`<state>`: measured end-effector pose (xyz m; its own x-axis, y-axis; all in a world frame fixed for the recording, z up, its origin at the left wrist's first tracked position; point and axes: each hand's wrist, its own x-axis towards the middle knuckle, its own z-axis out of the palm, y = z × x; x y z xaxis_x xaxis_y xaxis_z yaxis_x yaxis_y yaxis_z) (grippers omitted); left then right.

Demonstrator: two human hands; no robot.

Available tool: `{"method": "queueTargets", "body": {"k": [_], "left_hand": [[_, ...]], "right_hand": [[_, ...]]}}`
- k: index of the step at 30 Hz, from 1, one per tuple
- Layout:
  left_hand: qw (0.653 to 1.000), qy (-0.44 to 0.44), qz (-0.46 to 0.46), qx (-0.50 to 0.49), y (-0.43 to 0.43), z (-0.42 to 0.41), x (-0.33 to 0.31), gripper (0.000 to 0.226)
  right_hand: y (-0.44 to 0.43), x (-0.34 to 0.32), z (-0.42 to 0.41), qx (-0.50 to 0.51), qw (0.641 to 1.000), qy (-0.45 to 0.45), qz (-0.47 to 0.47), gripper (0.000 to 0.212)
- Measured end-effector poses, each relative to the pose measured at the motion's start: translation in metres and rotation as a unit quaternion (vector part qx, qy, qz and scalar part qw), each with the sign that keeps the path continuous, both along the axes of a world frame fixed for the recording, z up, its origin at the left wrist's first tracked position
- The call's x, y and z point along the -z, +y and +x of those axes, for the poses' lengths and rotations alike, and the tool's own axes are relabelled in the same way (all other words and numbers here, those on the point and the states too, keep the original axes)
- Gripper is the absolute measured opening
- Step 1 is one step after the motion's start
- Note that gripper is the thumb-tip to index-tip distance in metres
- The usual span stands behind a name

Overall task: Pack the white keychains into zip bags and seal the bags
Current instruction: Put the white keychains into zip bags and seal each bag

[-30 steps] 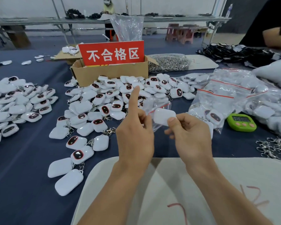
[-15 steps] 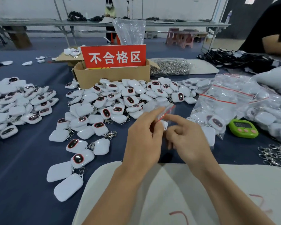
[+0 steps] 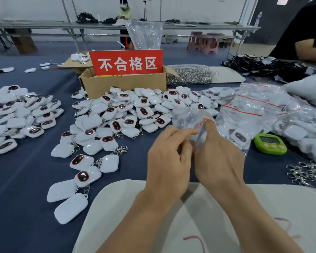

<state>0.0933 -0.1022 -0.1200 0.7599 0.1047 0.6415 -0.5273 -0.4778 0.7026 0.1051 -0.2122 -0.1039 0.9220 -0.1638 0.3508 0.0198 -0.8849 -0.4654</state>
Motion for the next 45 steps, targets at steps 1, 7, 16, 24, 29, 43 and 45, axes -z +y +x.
{"method": "queueTargets", "body": {"k": [1,7,16,24,29,43,45], "left_hand": [[1.0,-0.001,0.011,-0.012,0.001,0.0,0.0,0.028],[0.987,0.085,0.034,-0.131,0.007,0.003,-0.002,0.016],[0.943,0.162,0.029,-0.289,0.081,0.034,0.001,0.032],[0.899,0.303,0.292,-0.118,0.081,0.05,0.02,0.07],[0.911,0.261,0.263,-0.181,0.078,0.048,0.021,0.067],[0.939,0.179,0.164,-0.244,0.077,0.044,0.007,0.04],[0.975,0.147,0.015,-0.163,0.068,0.037,0.001,0.037]], "right_hand": [[0.0,0.001,0.0,-0.012,1.0,-0.005,-0.008,0.048],[-0.008,0.005,0.011,-0.197,0.98,0.035,-0.006,0.035],[-0.008,-0.001,-0.003,-0.236,0.886,0.0,0.399,0.018],[0.006,0.019,-0.004,-0.259,0.951,0.124,0.116,0.058],[0.012,0.029,0.0,-0.224,0.967,0.085,0.084,0.025],[0.012,0.02,-0.004,-0.137,0.972,0.039,0.187,0.028],[0.013,0.017,-0.005,-0.122,0.963,0.015,0.238,0.038]]}}
